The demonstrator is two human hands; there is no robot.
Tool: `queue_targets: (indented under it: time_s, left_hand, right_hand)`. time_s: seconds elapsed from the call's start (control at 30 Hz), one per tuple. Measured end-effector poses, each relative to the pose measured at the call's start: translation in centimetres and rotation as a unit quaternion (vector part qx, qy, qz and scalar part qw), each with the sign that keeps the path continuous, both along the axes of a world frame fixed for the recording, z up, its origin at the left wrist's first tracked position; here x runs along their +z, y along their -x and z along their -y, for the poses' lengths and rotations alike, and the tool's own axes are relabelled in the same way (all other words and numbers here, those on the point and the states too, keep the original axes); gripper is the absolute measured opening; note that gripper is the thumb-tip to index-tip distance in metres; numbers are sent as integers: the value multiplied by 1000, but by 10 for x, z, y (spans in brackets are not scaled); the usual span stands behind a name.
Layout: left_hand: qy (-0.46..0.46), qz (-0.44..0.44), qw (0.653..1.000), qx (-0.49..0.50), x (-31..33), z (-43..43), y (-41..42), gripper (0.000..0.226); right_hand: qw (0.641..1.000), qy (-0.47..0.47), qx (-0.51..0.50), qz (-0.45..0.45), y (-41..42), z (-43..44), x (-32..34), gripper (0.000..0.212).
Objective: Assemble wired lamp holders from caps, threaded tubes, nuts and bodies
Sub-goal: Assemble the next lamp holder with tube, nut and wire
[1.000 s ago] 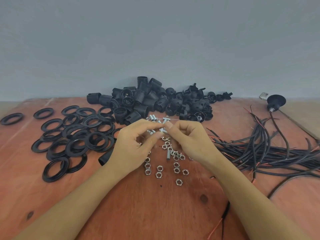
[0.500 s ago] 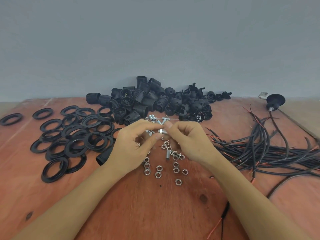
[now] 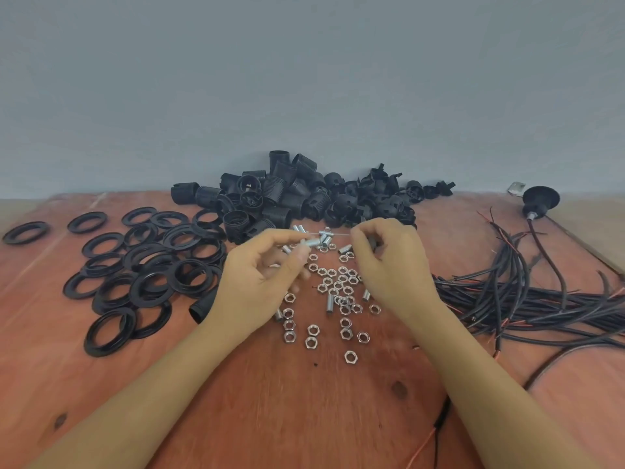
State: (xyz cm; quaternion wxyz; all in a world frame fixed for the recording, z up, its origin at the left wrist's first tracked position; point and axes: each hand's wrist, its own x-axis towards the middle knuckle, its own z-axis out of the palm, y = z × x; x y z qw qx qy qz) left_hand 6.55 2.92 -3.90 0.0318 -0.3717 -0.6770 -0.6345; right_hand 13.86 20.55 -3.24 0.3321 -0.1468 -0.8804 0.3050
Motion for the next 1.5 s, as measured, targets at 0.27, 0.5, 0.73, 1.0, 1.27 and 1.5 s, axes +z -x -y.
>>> queue_targets:
  time_s: [0.27,0.5,0.73,1.0,1.27,1.5]
  left_hand:
    - [-155,261,952,-49,11,-4,-2,12]
    - [-103,225,968,-44,6,-1,3,17]
    - [-60,223,972,-35,6,-4,1,20]
    - [-33,203,975,-77,3,-5,-1,22]
    - [3,192,979,-74,0,-3,2,31]
    - [-10,166,985,-39,-1,-1,7,24]
  right_hand:
    - [966,-143,-65,203,12,-11,-13,44]
    - [975,-109,-107,162,15,-16,-12,39]
    - [992,-4,-25,-127,11,-8,-6,30]
    - [960,175,133,-175,2,9,6,52]
    - [921,356,140,-71,-3,16,6,46]
    - [883,416,217,-32,-6,16,9,23]
